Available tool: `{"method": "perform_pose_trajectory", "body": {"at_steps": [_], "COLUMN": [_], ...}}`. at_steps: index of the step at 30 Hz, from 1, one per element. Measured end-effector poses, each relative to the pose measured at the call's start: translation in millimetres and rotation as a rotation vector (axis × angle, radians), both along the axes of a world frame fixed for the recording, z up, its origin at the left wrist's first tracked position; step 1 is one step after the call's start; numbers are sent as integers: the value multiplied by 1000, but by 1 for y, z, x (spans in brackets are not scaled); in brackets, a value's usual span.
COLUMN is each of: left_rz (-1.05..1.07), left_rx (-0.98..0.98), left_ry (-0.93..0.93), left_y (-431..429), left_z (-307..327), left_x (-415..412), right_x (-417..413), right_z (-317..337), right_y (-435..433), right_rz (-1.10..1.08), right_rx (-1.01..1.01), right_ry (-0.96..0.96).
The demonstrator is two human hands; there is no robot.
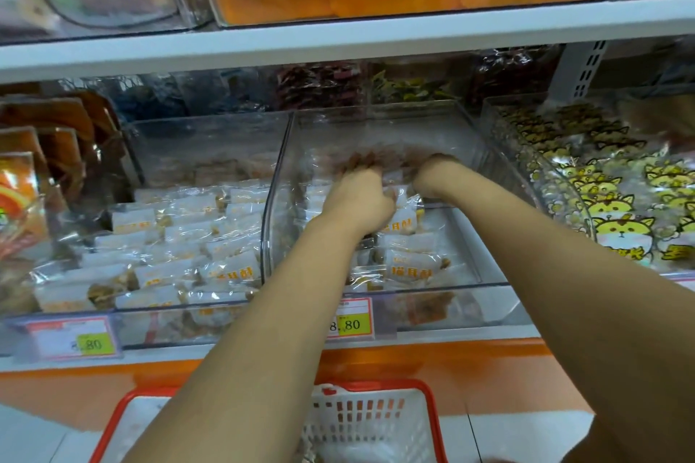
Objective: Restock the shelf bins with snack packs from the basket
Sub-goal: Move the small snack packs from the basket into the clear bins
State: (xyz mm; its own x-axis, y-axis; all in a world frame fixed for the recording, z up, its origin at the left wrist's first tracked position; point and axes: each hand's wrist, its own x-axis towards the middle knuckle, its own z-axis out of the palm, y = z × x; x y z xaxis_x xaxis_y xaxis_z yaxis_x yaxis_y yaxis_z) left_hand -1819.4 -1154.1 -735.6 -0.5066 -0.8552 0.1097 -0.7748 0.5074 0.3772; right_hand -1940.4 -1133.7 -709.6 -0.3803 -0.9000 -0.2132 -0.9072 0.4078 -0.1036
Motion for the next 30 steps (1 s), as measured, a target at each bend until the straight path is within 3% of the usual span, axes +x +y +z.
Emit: {"method": "perform_pose_trajectory", "body": {"at_steps": [11,14,17,19,21,23,25,30], "left_rz": [14,25,11,11,28,24,16,-2], "left_rx": [15,41,46,-72,-286,-399,-382,-266], "left_ry": [21,1,-13,99,323,529,612,611], "left_y": [-6,-8,-4,9,34,64,94,161], "left_z": [0,4,9,15,21,26,24,-9], "left_x": [-4,-5,0,10,26,47,71,118], "right_x": [-3,0,2,9,24,40,54,81], "right_z": [4,19,41,51,54,48,43,25], "right_y": [-2,16,40,57,79,100,121,172], "right_rz": [69,37,-15,-50,-75,-39,33,200], "right_rx": [-8,-219,-448,-548,-597,-615,-634,-605], "right_ry": [-24,23,-64,-163,-257,-213,-136,-118]}}
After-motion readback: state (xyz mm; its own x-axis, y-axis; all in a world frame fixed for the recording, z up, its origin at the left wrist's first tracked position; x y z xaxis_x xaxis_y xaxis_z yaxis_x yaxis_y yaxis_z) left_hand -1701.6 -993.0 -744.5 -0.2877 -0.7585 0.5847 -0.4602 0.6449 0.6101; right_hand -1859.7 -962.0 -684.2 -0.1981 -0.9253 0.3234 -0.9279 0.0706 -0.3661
